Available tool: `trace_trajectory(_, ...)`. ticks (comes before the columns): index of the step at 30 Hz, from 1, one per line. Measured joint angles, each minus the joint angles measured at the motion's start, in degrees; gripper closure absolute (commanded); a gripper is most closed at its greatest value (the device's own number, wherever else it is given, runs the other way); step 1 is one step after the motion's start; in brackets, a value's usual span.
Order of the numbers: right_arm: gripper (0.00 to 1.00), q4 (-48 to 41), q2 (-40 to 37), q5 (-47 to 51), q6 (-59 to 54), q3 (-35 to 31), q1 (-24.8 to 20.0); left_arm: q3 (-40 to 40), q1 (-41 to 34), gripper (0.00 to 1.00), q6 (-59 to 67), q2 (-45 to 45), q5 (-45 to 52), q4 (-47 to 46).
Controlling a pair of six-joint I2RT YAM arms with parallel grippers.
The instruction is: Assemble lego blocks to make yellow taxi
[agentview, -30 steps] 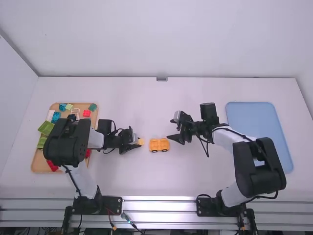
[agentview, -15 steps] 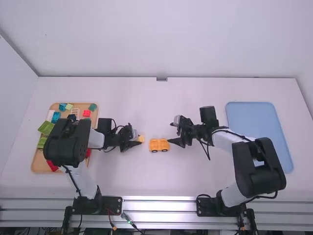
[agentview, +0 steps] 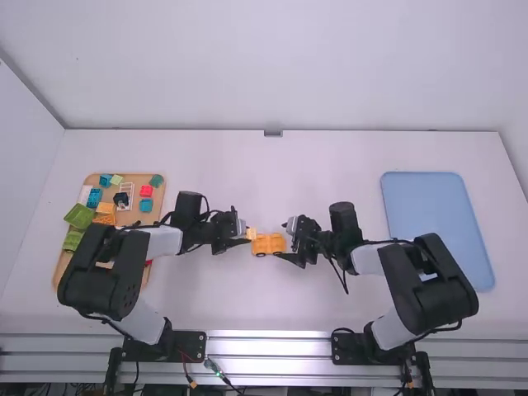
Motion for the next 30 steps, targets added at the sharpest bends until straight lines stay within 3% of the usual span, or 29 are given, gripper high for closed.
trace_trajectory(6, 0.13, 1.11, 10.19, -0.96, -2.64, 3.39, -0.33, 0.00, -2.34, 0.74, -1.27, 0.00, -0.90, 0.46)
trace_trajectory(14, 0.10, -1.01, 22.45, -11.96, -7.93, 13.38, -4.87, 0.00, -2.45, 0.76, -4.31, 0.00, -1.20, 1.07)
trace_trajectory(23, 0.08, -3.61, 23.28, -16.57, -14.08, 14.58, -3.56, 0.02, -4.33, 0.77, -6.86, 0.00, -1.88, 1.99)
trace_trajectory(30, 0.11, -7.82, 23.30, -11.54, -14.49, 16.22, 0.68, 0.00, -4.42, 0.78, -7.50, 0.00, -2.91, 0.92)
